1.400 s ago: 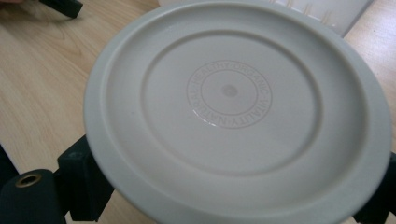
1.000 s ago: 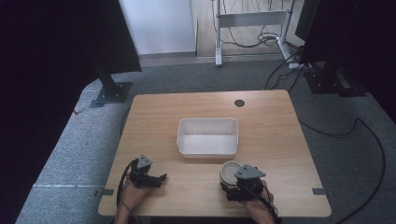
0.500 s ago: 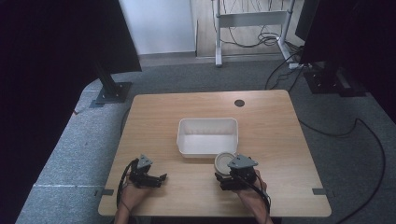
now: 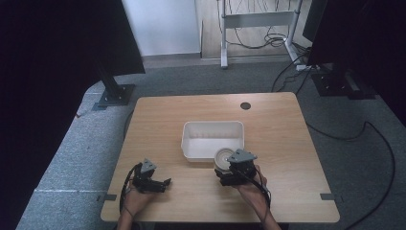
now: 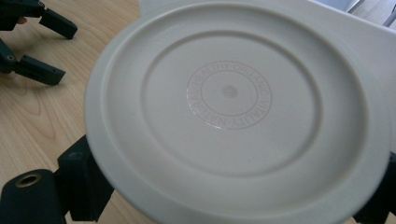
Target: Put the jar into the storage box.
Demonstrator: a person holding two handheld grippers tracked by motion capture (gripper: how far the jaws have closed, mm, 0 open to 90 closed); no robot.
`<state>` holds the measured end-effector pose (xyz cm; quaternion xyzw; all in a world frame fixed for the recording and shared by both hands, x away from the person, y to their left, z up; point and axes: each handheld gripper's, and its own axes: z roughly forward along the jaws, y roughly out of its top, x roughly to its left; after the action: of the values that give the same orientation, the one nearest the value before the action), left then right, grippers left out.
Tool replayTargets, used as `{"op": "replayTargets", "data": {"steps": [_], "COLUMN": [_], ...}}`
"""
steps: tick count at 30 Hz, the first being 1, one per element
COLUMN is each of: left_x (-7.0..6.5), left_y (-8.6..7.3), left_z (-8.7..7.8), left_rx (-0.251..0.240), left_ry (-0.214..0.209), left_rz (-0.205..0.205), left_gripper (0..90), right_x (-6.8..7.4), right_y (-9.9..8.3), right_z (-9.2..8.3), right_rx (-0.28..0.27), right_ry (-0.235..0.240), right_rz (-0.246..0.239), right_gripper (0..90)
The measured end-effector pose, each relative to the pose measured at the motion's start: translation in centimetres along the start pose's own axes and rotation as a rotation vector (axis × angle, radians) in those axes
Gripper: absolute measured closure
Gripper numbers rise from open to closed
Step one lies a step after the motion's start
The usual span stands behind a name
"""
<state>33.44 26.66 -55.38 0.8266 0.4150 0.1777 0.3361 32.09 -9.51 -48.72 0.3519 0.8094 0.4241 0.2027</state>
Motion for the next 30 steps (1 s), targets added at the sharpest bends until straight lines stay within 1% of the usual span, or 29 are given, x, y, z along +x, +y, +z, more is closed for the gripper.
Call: {"op": "replayTargets", "data": {"steps": [7, 15, 26, 30], "left_x": [0.0, 0.0, 0.0, 0.0], "left_y": [0.0, 0.0, 0.0, 0.0], "left_z": [0.0, 0.0, 0.0, 0.0], "left_rx": [-0.001, -0.003, -0.001, 0.001], "left_ry": [0.000, 0.000, 0.000, 0.000], "left_rz": [-0.001, -0.003, -0.001, 0.001], "left_gripper": [0.1, 0.0, 0.0, 0.0], "right_x": [-0.3, -0.8, -1.2, -1.4], "right_y": [1.0, 1.8, 2.8, 3.1], "right_z": [1.1, 2.2, 3.6, 4.1], "right_rx": [0.014, 0.018, 0.023, 0.029], "right_ry": [-0.007, -0.010, -0.027, -0.034], "right_rz": [-0.011, -0.007, 0.000, -0.007], "right_gripper": [9.4, 9.4, 9.4, 9.4]}}
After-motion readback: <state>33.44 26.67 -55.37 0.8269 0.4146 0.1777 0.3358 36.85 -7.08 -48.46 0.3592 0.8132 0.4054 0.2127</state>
